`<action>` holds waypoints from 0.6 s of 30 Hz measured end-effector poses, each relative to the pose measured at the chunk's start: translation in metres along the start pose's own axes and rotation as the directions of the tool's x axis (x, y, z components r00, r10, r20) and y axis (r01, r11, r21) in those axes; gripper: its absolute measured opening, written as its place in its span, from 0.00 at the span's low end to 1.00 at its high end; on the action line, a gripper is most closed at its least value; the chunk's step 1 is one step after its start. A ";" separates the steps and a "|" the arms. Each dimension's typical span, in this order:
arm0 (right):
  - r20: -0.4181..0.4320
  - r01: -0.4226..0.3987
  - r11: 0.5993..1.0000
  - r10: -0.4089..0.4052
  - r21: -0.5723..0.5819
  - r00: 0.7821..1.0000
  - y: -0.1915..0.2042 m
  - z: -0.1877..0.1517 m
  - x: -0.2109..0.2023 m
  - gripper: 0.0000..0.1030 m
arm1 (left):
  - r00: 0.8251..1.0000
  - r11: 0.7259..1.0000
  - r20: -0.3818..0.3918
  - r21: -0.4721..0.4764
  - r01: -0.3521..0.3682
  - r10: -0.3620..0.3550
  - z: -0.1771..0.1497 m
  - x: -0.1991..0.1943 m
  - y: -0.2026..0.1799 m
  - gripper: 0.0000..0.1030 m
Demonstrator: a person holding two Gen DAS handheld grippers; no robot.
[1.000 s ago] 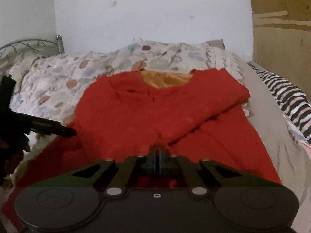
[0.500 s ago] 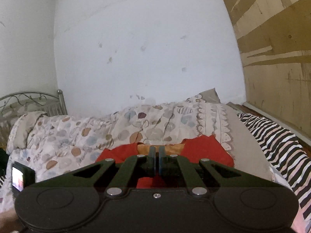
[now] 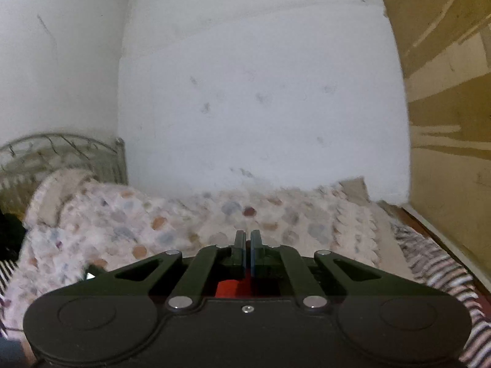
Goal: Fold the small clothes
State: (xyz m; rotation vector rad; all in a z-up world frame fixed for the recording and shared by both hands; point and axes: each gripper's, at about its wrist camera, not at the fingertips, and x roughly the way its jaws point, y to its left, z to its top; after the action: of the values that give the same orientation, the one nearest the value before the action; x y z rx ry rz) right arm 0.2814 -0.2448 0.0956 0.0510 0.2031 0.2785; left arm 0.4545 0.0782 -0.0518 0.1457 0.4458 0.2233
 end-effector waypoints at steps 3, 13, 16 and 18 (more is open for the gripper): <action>-0.085 0.023 0.997 -0.017 0.071 0.996 -0.011 -0.030 0.004 0.01 | 0.998 0.993 -0.054 -0.118 0.011 -0.018 0.001 0.007 0.025 0.50; -0.281 0.116 0.987 -0.080 0.112 0.956 -0.015 -0.119 0.013 0.02 | 0.980 0.925 -0.061 -0.345 0.156 -0.188 -0.008 -0.005 0.068 0.79; -0.320 0.177 0.977 -0.130 0.120 0.938 -0.024 -0.129 0.014 0.15 | 0.952 0.873 0.007 -0.396 0.285 -0.307 -0.006 -0.009 0.071 0.89; -0.329 0.221 0.968 -0.171 0.119 0.929 -0.029 -0.134 0.011 0.31 | 0.925 0.841 0.026 -0.406 0.357 -0.380 -0.005 -0.004 0.068 0.90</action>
State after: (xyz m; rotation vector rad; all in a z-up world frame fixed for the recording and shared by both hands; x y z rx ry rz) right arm 0.2716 -0.2668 -0.0401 0.1391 0.5471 0.0676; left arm 0.4365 0.1432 -0.0420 -0.3566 0.4649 -0.0658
